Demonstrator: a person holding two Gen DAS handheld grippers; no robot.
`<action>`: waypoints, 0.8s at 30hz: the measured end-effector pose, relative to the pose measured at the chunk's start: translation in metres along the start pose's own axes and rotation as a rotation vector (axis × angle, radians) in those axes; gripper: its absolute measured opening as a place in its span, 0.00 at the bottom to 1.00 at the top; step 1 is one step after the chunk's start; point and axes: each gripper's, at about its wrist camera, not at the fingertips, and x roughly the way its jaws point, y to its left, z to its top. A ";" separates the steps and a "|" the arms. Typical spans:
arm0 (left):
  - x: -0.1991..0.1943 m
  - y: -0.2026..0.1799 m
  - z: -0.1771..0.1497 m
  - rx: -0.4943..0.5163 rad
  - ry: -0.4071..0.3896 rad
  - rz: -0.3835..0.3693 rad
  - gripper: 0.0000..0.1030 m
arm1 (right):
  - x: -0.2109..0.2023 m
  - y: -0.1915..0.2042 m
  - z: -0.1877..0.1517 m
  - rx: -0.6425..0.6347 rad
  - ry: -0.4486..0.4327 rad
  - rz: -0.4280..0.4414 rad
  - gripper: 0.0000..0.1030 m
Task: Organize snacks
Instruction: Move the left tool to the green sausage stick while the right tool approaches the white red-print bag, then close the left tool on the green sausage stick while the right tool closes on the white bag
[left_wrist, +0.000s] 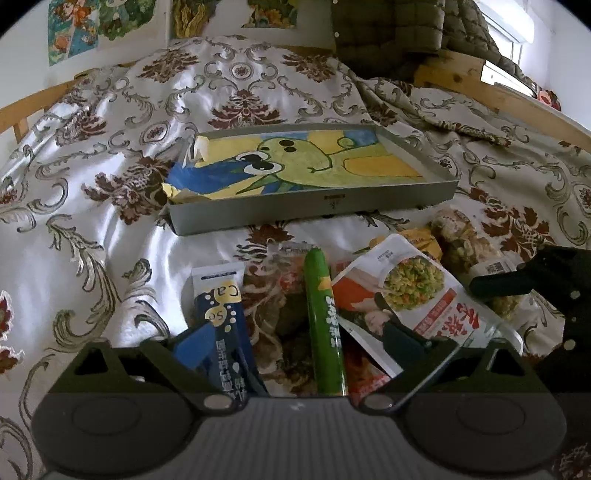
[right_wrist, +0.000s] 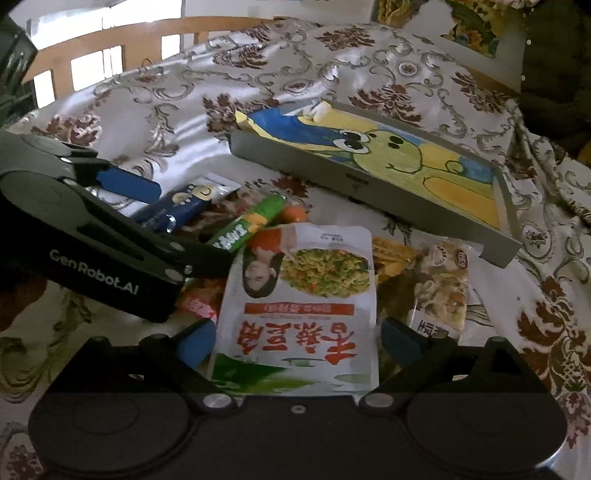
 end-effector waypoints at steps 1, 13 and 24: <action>0.001 0.001 0.000 -0.007 0.007 -0.006 0.89 | 0.001 0.000 0.000 -0.001 0.004 -0.002 0.93; -0.001 -0.003 0.000 0.013 -0.033 -0.020 0.73 | 0.009 0.000 0.002 0.014 0.004 -0.004 0.92; 0.015 0.007 0.000 -0.099 0.044 -0.085 0.56 | 0.011 -0.001 0.003 0.021 0.000 -0.003 0.90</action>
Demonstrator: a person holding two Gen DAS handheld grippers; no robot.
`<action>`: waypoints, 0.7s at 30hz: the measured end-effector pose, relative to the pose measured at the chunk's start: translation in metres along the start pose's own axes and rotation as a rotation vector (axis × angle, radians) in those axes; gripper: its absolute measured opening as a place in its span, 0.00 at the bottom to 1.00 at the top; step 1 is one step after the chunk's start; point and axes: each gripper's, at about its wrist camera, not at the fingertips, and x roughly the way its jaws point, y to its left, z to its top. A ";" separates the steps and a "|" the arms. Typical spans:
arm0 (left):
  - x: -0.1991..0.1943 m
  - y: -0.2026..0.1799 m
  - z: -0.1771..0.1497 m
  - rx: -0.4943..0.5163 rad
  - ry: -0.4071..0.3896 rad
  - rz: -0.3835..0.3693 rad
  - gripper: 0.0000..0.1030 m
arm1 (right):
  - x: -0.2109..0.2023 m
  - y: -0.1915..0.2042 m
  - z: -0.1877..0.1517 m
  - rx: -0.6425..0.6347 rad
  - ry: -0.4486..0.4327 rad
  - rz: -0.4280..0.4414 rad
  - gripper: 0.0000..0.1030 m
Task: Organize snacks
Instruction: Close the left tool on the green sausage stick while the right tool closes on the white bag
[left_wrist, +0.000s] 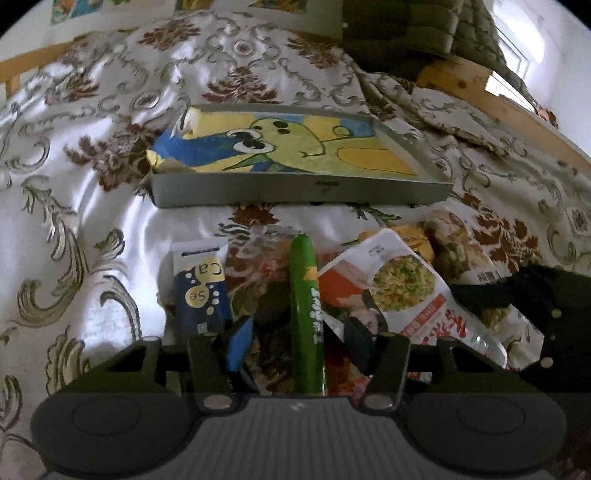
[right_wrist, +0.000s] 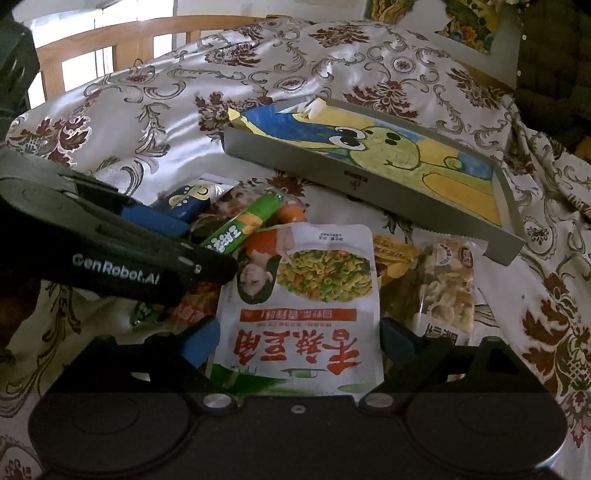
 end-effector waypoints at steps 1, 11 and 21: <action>0.000 0.000 0.000 0.000 0.001 0.000 0.56 | 0.000 0.000 0.000 0.001 0.000 0.000 0.90; 0.005 0.005 0.002 0.001 0.027 0.021 0.44 | 0.001 0.002 -0.001 -0.012 -0.008 -0.011 0.90; 0.008 0.003 0.003 0.017 0.028 0.026 0.42 | 0.005 0.002 0.001 0.002 -0.019 -0.019 0.92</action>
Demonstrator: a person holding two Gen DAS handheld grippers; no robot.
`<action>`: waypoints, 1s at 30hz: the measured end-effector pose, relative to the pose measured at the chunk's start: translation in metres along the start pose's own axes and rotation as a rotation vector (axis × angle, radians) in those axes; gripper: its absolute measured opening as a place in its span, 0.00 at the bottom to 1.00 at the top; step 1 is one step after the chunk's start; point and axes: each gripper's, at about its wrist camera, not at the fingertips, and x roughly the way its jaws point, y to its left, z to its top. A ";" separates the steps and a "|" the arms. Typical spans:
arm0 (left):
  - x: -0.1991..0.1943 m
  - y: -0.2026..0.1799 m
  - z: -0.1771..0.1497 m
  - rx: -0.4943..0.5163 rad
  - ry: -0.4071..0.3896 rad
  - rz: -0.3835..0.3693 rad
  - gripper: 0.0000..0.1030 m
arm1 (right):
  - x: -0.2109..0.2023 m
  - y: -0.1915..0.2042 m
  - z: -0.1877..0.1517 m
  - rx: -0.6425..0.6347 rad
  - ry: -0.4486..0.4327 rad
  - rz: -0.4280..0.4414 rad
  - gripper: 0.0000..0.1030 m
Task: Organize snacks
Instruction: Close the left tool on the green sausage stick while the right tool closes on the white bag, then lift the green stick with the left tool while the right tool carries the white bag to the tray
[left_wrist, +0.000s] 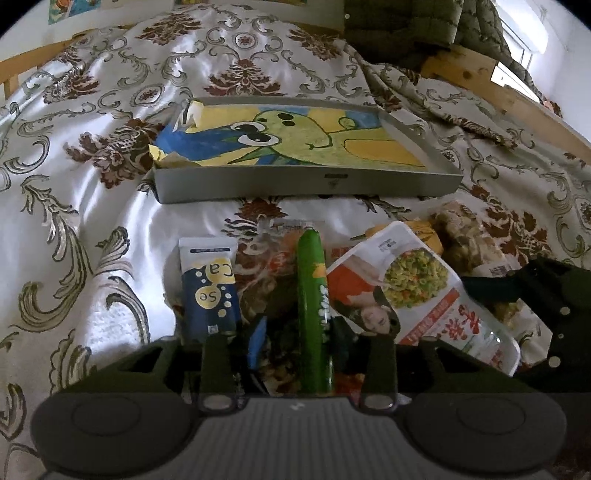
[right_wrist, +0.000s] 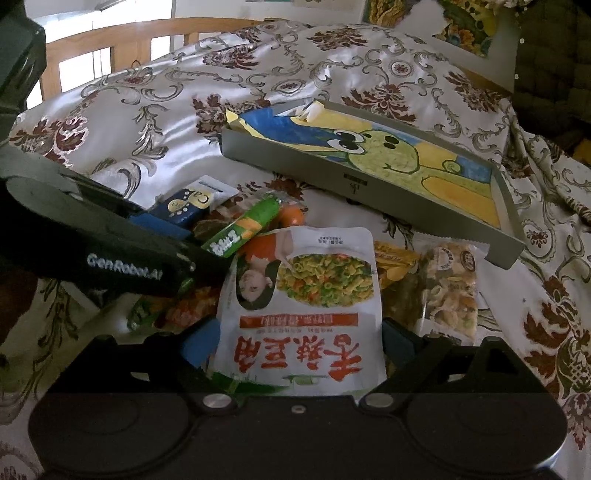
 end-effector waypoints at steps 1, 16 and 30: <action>0.001 0.000 0.000 -0.004 0.000 0.000 0.42 | 0.001 0.001 0.001 0.003 -0.004 -0.005 0.92; 0.000 -0.016 -0.002 0.098 0.014 -0.007 0.22 | 0.003 0.017 0.000 -0.089 0.014 -0.073 0.93; -0.003 -0.004 0.000 0.020 0.010 -0.046 0.20 | -0.005 0.014 -0.002 -0.073 -0.011 -0.065 0.92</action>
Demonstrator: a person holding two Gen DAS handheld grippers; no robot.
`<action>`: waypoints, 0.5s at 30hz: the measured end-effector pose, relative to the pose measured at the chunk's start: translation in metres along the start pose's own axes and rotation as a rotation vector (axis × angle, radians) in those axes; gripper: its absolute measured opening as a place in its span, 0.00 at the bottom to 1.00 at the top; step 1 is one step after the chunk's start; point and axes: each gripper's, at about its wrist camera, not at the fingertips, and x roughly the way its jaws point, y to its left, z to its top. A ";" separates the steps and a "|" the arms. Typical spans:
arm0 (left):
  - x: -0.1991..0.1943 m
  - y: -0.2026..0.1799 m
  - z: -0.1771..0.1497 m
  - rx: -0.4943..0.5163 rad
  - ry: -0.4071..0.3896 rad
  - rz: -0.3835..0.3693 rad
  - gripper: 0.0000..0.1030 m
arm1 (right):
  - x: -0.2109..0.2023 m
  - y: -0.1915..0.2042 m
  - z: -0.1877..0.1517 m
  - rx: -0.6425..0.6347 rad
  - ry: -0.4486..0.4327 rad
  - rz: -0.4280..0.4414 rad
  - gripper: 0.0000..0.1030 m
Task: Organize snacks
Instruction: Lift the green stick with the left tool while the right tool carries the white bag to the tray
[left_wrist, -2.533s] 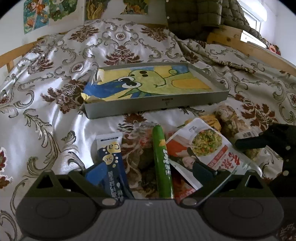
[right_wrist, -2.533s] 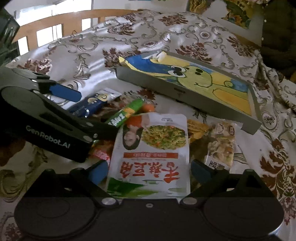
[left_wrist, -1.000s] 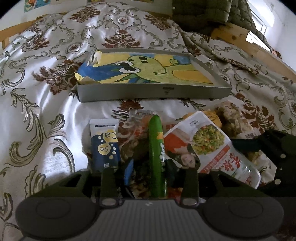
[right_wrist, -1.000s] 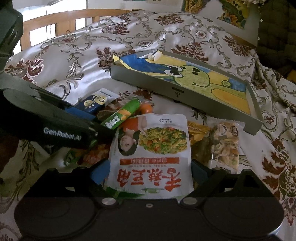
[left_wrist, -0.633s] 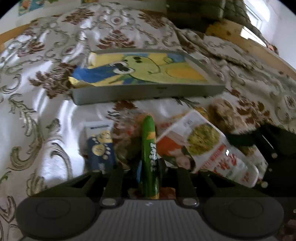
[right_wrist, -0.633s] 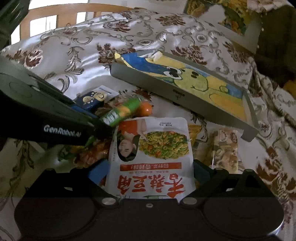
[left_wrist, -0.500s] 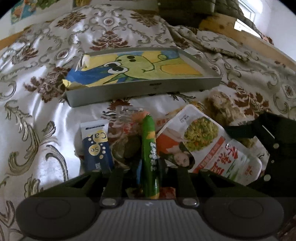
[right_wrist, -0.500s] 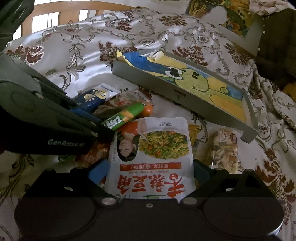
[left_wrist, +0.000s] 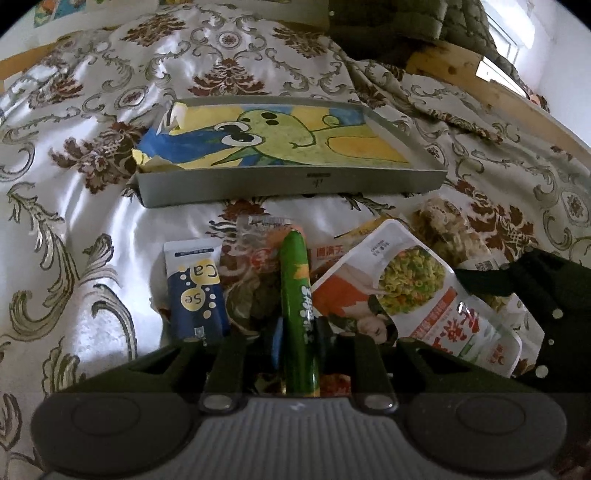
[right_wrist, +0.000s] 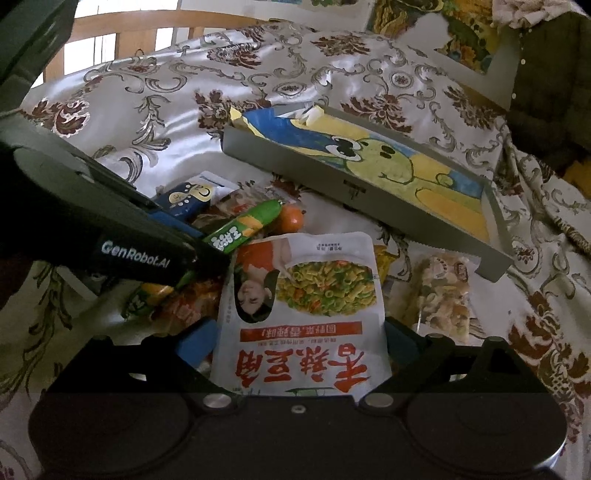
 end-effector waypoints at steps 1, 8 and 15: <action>0.000 0.001 0.001 -0.009 0.001 -0.003 0.20 | -0.001 0.000 -0.001 -0.006 -0.003 -0.002 0.92; -0.006 0.006 0.002 -0.066 0.003 -0.022 0.20 | -0.008 -0.001 0.001 -0.024 -0.033 -0.033 0.72; -0.011 0.002 0.001 -0.065 0.001 -0.021 0.20 | -0.007 -0.008 0.000 0.016 -0.019 -0.006 0.70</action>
